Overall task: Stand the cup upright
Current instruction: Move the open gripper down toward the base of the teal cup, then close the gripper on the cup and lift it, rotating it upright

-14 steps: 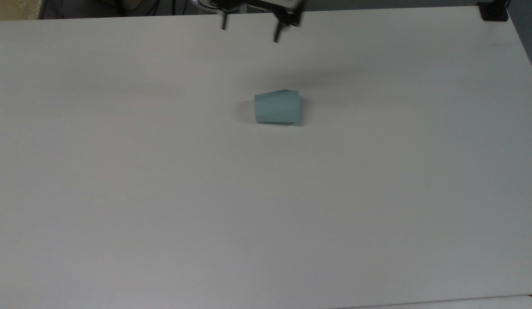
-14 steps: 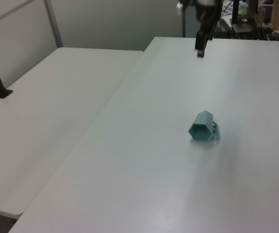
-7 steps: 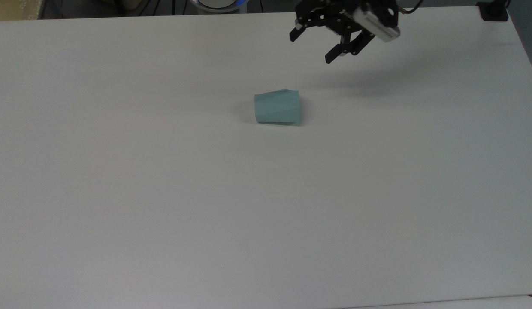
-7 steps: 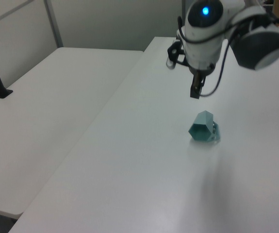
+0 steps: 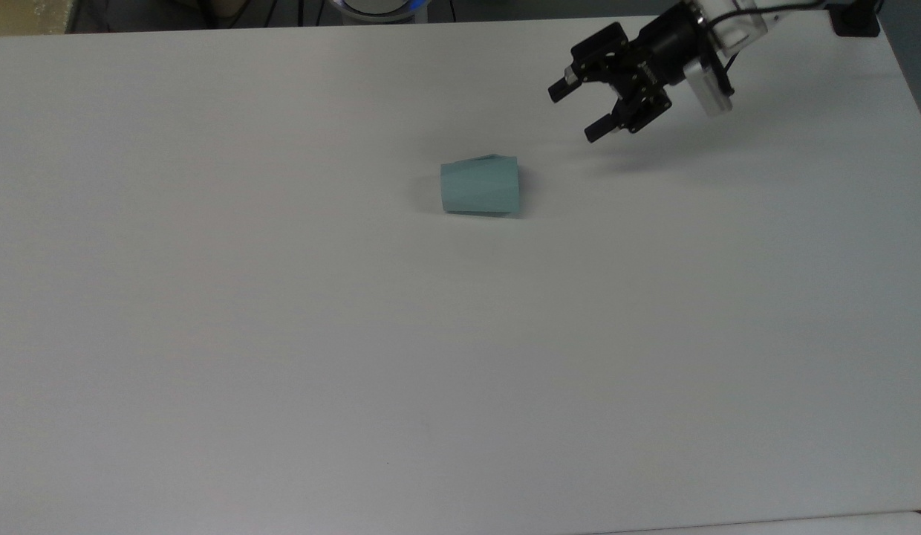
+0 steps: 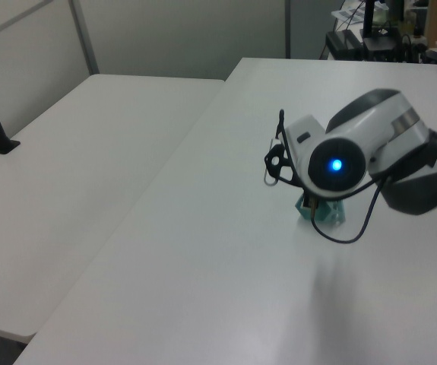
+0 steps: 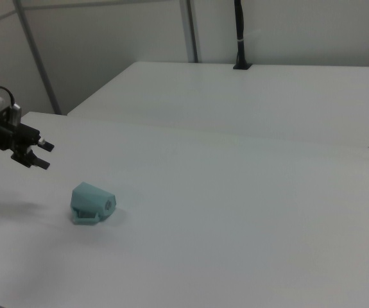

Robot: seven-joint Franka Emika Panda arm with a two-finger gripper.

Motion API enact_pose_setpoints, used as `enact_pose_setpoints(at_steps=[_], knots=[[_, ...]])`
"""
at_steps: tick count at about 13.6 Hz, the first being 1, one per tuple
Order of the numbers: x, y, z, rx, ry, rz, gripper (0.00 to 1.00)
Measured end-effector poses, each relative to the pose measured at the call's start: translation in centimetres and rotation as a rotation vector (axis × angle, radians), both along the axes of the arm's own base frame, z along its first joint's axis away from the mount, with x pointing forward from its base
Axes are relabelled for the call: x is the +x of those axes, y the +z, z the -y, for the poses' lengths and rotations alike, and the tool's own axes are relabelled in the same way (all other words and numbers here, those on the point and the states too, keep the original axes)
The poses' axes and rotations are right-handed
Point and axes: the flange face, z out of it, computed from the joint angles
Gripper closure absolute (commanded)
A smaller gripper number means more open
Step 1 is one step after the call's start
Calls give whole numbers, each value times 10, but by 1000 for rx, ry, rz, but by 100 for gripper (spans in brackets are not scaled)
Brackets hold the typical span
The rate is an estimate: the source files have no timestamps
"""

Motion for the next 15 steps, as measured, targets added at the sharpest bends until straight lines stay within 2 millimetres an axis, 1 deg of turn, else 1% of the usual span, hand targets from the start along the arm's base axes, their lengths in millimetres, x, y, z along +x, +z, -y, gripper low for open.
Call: enact_pose_setpoints(at_steps=[2, 6, 10, 12, 13, 14, 15], knots=[[3, -25, 1, -39, -4, -15, 0], [8, -56, 10, -89, -19, -42, 0], [24, -87, 32, -112, -40, -75, 0], [30, -102, 39, -118, -43, -88, 5], [32, -107, 42, -119, -42, -93, 10], [32, -111, 44, -125, -44, -98, 11], [31, -114, 46, -131, -45, -103, 14]])
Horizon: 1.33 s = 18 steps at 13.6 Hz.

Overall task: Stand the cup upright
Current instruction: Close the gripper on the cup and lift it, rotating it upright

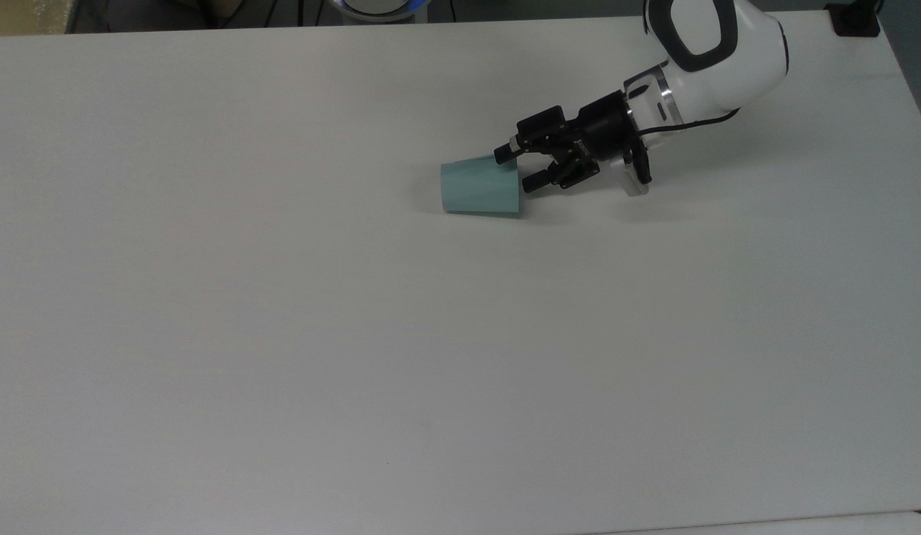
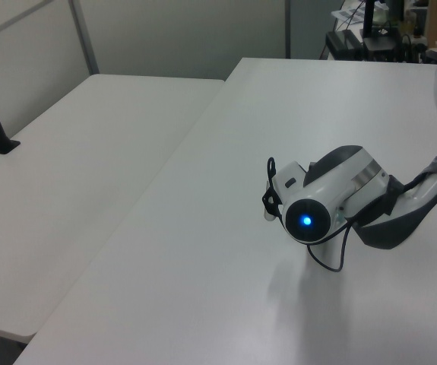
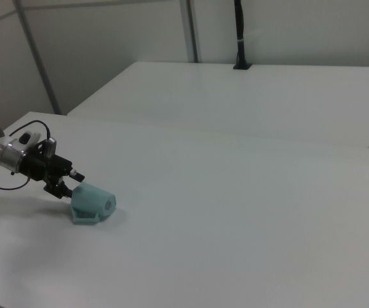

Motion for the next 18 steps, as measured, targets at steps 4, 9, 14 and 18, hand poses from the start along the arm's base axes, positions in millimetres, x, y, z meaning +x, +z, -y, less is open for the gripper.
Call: enact_pose_setpoints(at_steps=[4, 9, 14, 18], knots=[[1, -18, 11, -30, -13, -22, 26], [8, -21, 20, -47, -7, -13, 84], [12, -12, 25, -103, 20, 18, 100], [10, -14, 24, -113, 28, 18, 100]])
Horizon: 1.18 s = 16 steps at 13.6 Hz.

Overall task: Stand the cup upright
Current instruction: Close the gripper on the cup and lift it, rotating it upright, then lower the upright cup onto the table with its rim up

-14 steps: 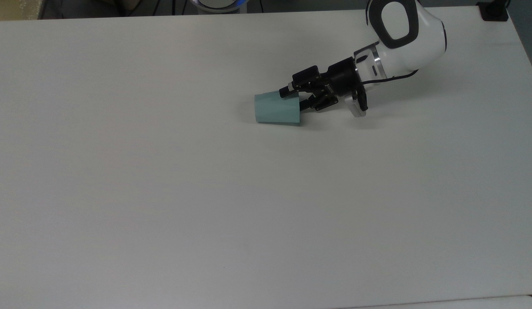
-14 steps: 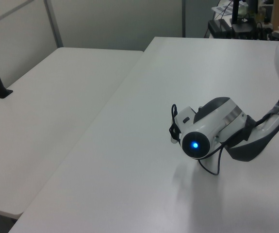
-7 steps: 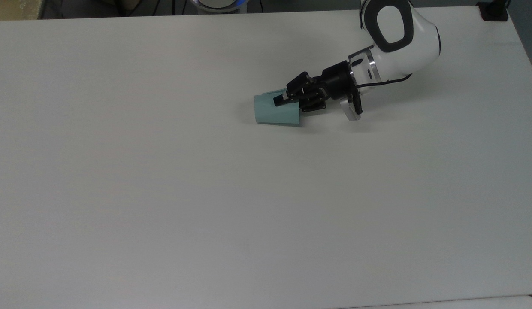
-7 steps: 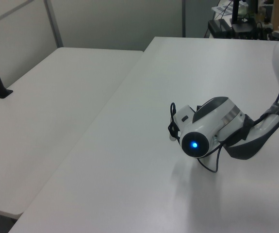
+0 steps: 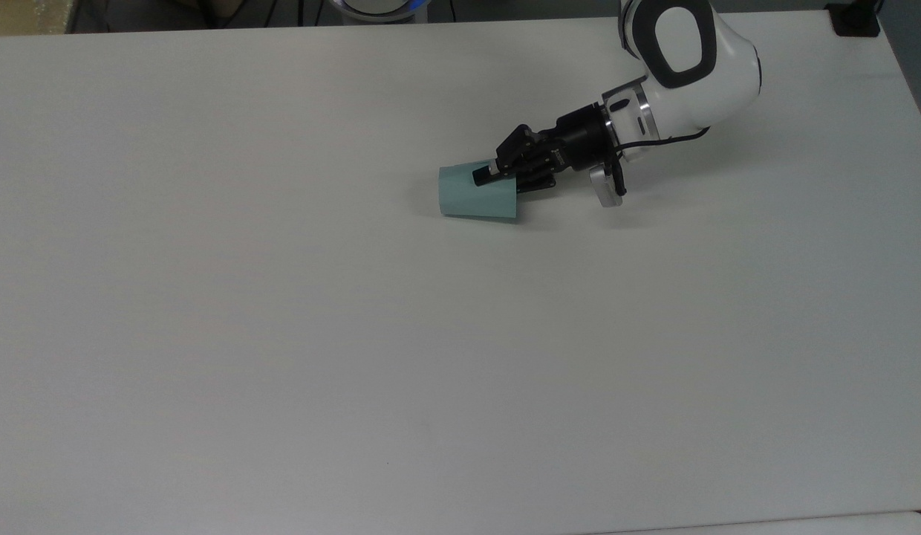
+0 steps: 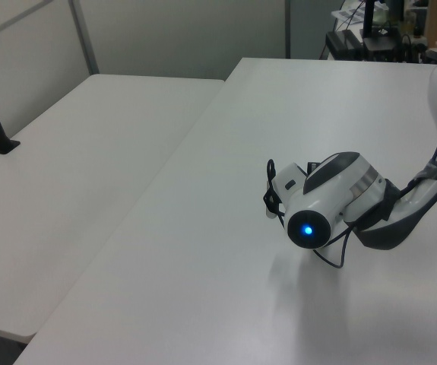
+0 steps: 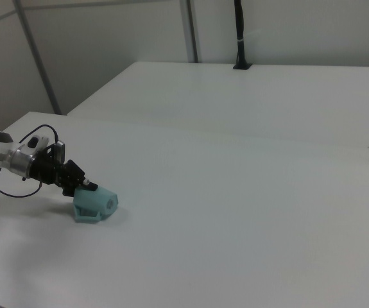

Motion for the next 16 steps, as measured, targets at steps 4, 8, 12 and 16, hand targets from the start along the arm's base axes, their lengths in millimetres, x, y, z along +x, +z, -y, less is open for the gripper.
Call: enact_pose_setpoints(at_steps=[4, 8, 12, 16], knots=[[20, 28, 16, 85, -50, 19, 100], [62, 123, 80, 350, -194, 3, 100], [95, 158, 152, 538, -304, 16, 100], [108, 170, 230, 791, -362, 66, 100]])
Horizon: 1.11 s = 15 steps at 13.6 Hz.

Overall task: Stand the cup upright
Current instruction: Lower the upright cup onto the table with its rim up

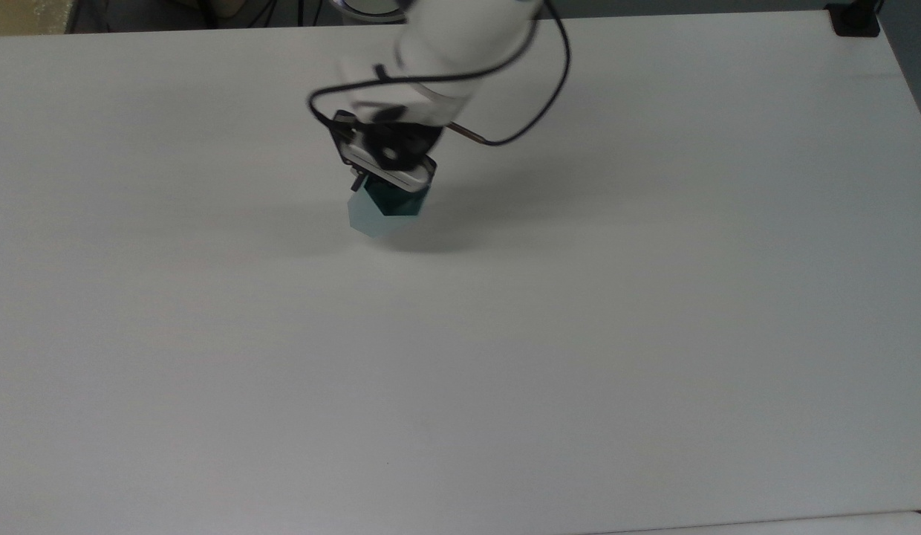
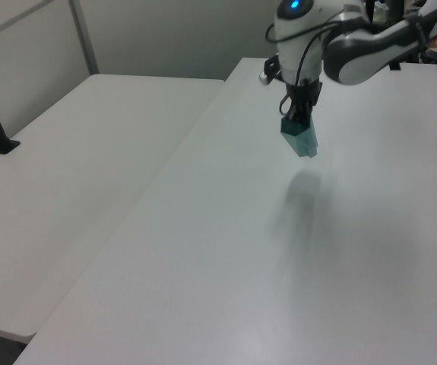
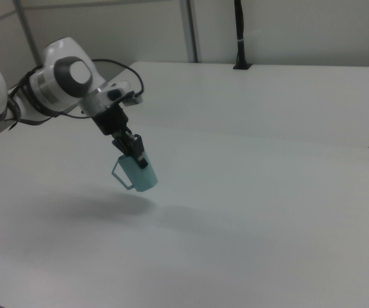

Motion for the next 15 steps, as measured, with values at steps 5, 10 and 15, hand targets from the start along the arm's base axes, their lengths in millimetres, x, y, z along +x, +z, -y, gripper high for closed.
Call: enact_pose_setpoints(at_steps=[5, 10, 15], knots=[[-43, 20, 92, 282, -4, 41, 100], [-69, -43, 142, 380, -60, 120, 100], [-73, -51, 141, 382, -59, 113, 100]])
